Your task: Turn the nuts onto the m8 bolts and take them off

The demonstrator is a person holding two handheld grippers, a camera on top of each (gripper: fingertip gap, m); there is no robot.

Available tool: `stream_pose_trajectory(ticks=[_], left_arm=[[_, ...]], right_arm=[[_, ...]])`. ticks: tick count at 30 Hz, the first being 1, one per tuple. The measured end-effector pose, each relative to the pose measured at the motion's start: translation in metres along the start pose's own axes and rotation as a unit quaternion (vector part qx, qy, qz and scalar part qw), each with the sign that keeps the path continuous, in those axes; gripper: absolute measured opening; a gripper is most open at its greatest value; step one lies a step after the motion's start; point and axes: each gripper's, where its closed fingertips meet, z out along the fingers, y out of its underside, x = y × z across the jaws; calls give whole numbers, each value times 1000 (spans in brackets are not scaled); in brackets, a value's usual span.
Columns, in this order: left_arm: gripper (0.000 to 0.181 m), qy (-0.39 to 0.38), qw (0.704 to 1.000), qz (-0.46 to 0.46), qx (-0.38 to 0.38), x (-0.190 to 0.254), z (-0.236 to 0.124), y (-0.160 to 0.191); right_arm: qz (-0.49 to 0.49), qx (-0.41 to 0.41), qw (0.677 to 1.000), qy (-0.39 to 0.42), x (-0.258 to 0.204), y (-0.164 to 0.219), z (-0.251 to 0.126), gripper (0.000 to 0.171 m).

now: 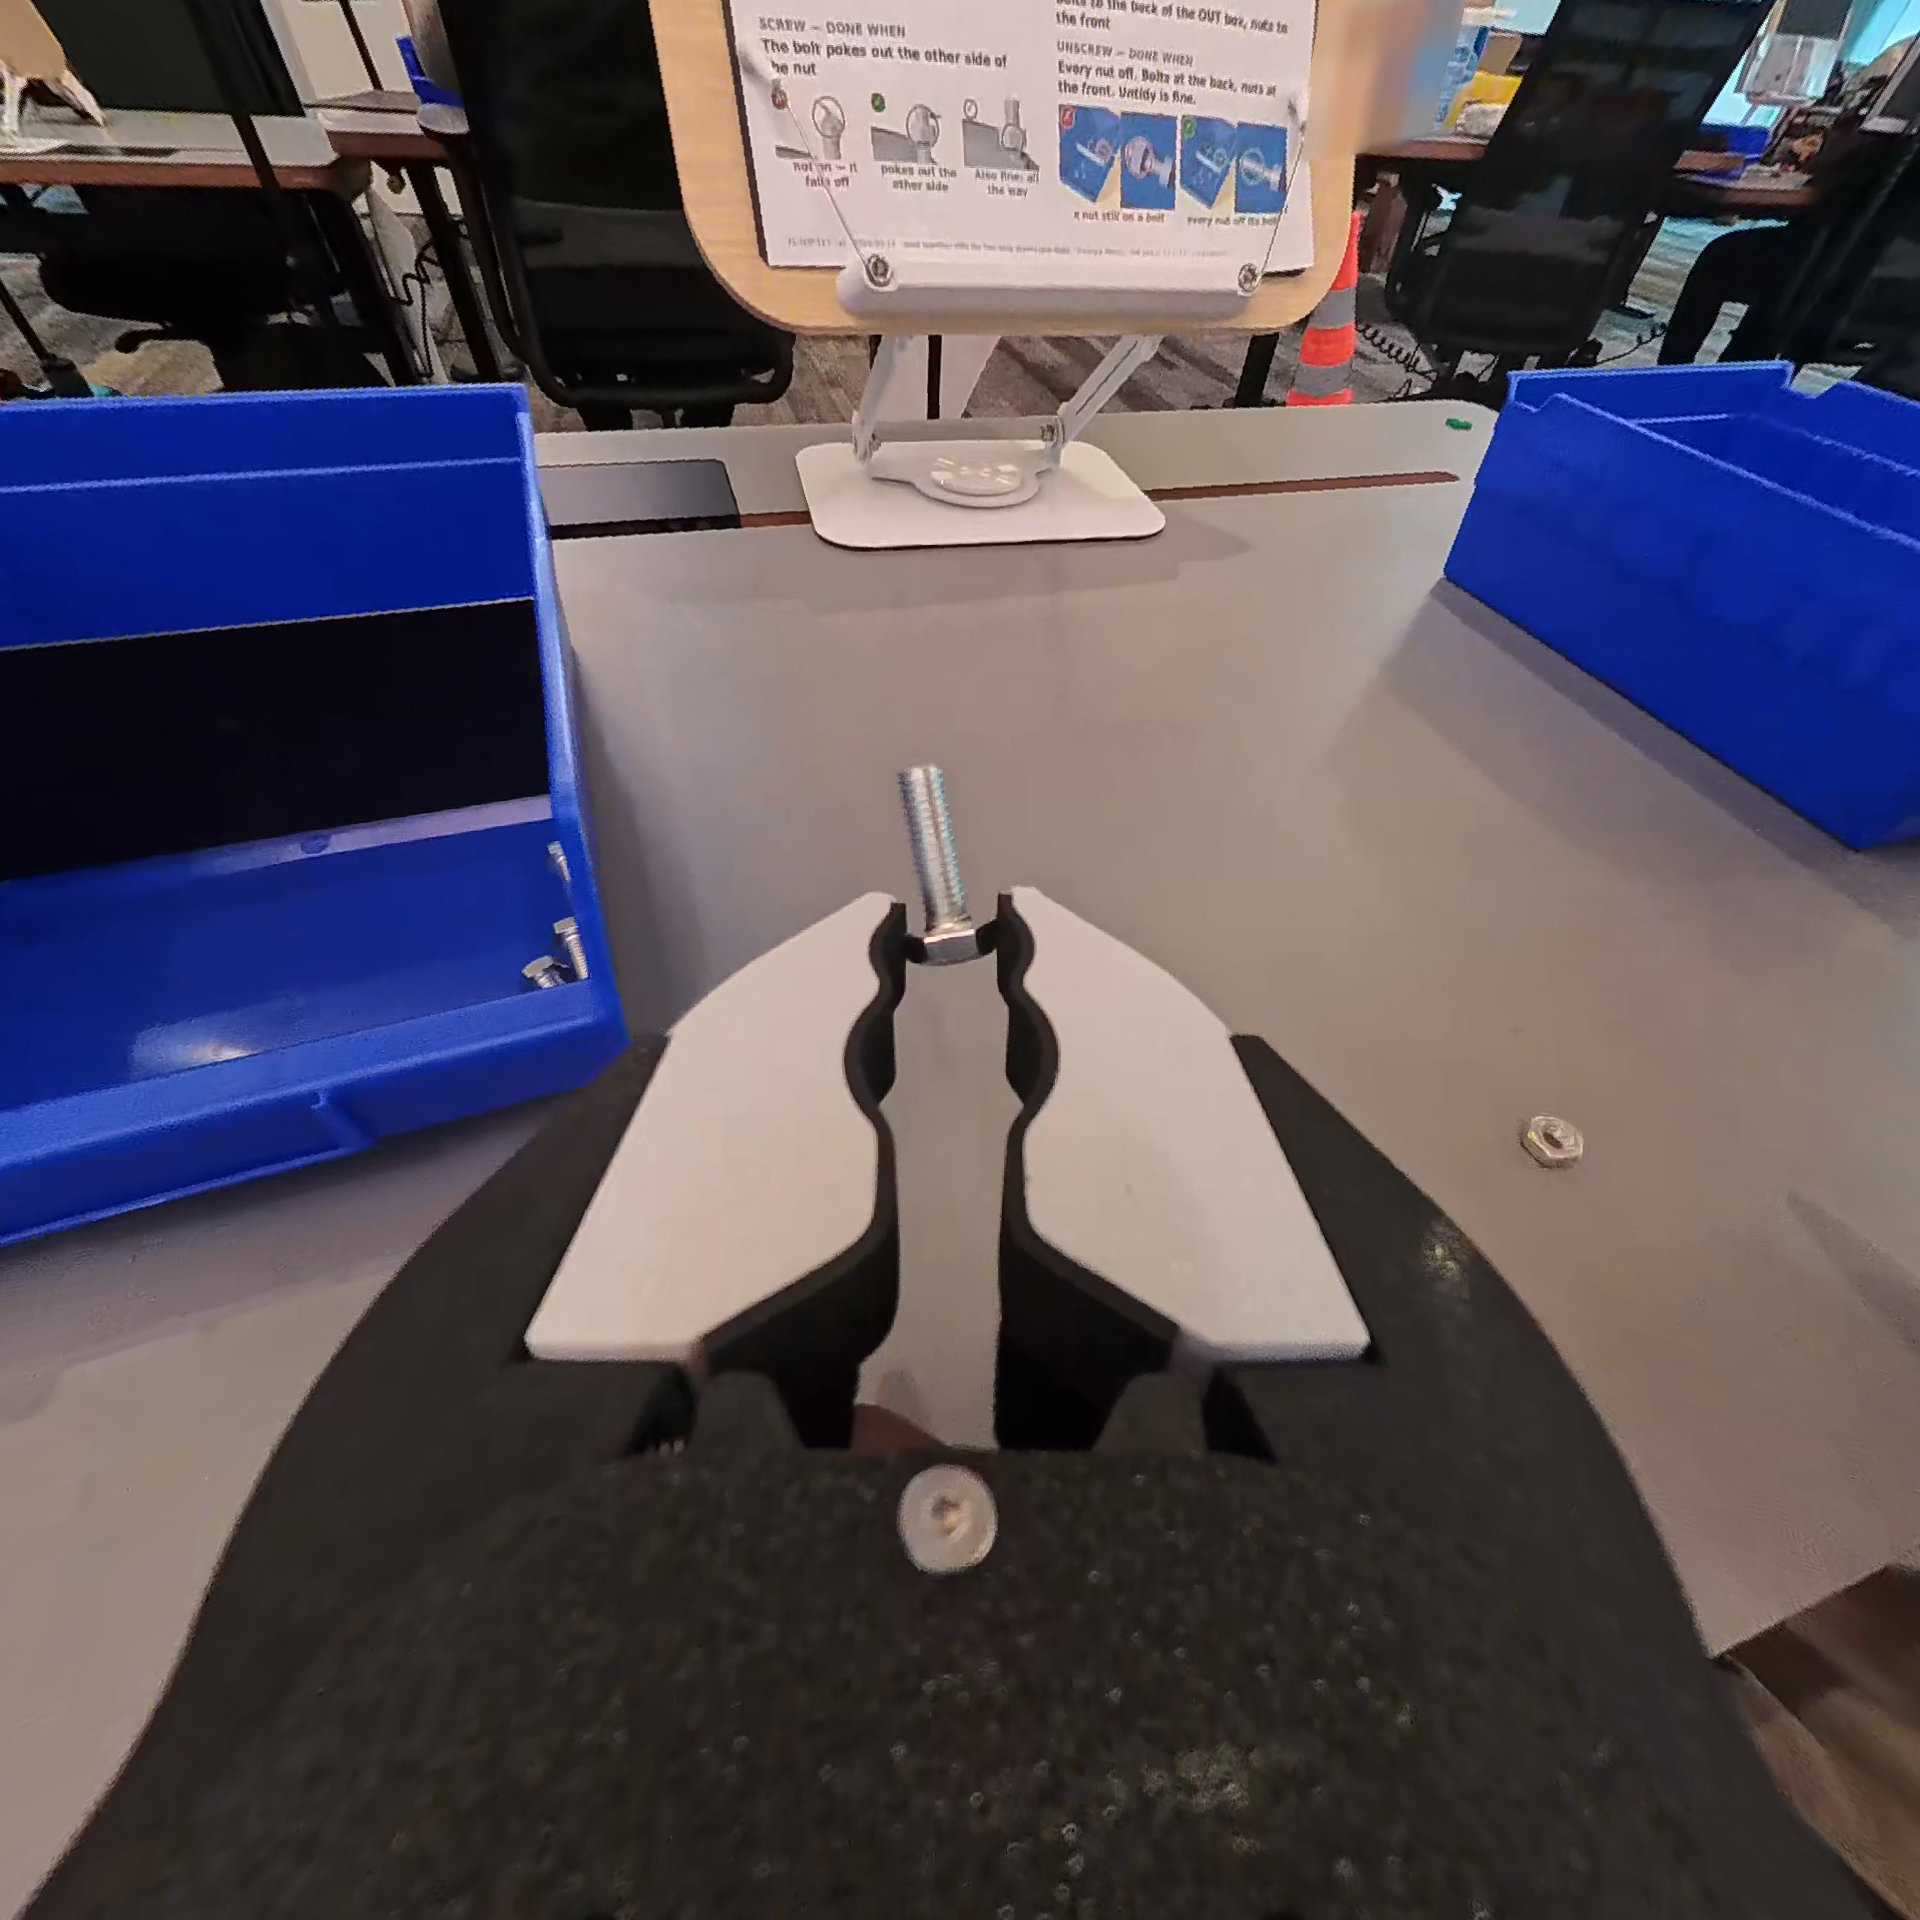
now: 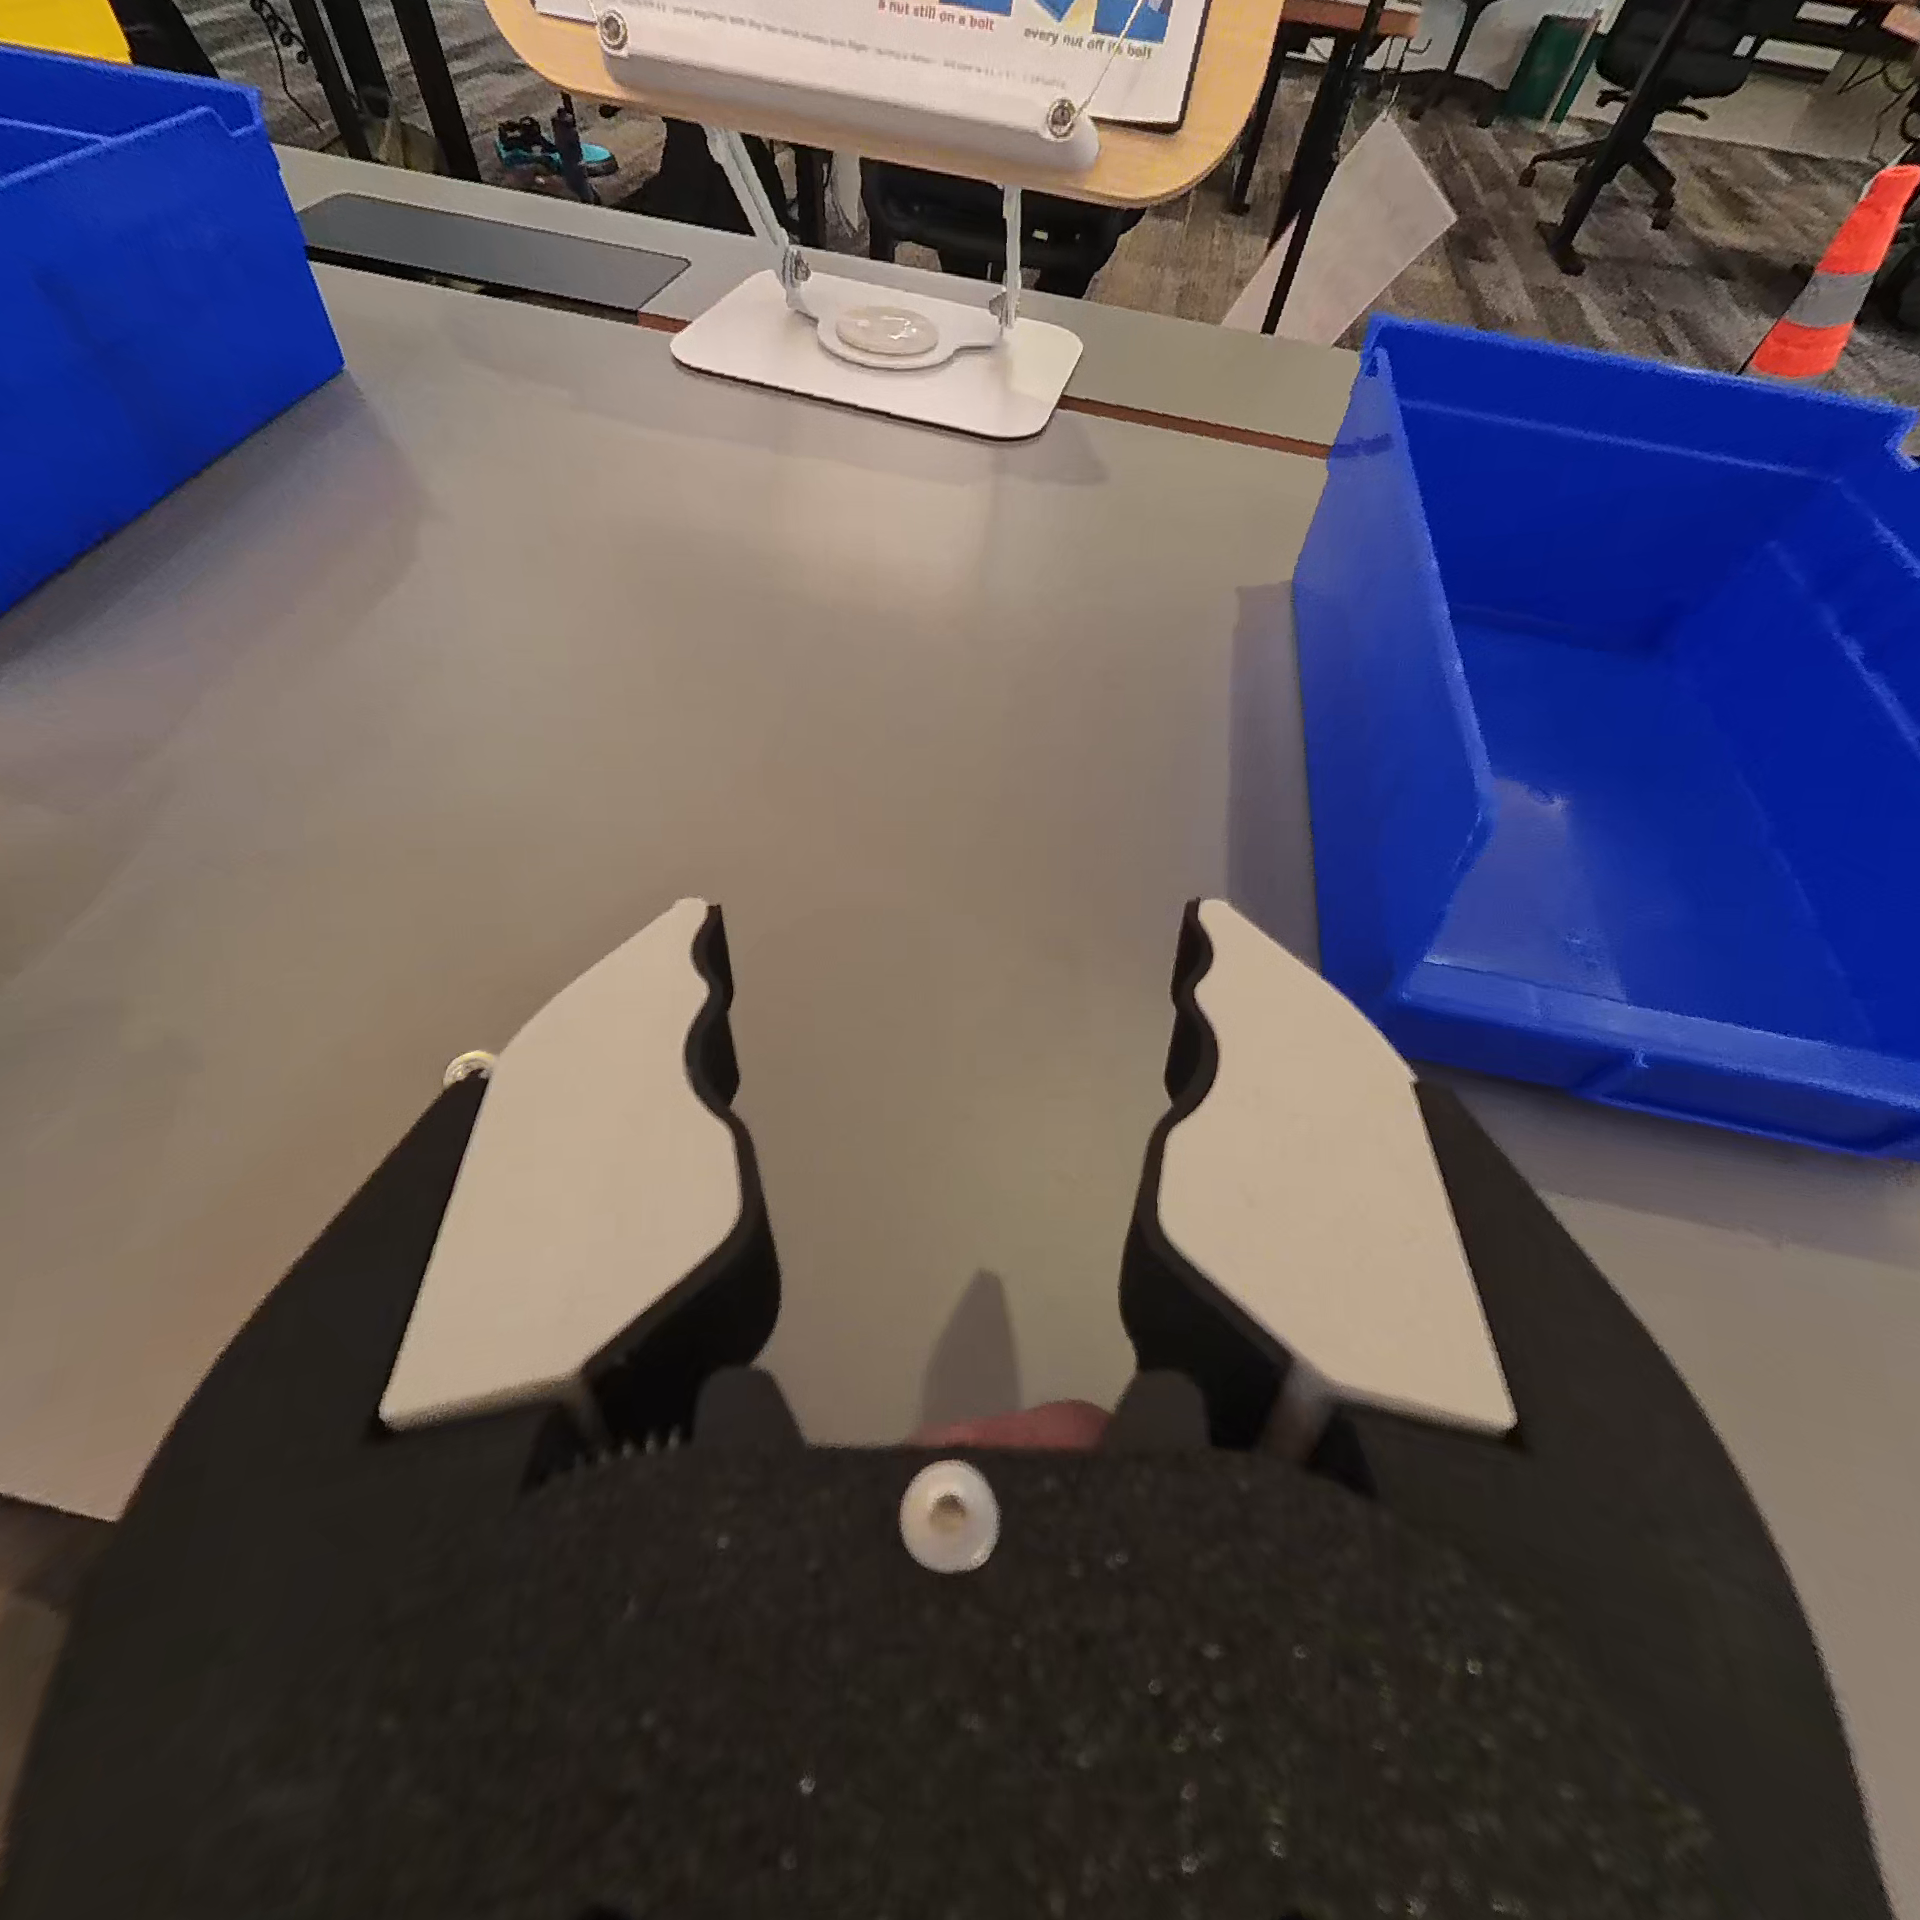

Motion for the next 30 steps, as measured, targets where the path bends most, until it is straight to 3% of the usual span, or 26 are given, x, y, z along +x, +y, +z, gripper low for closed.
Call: stream_pose_trajectory(ticks=[9, 19, 30], left_arm=[[16, 7, 1000, 1, -5, 2, 1, 3], [16, 18, 1000, 1, -18, 3, 5, 12], [16, 16, 1000, -16, -21, -12, 12, 15]], right_arm=[[-5, -9, 1000, -19, -11, 0, 1, 78], [-80, -148, 973, -160, -123, 61, 28, 68], [-78, -193, 963, -172, -130, 76, 42, 53]])
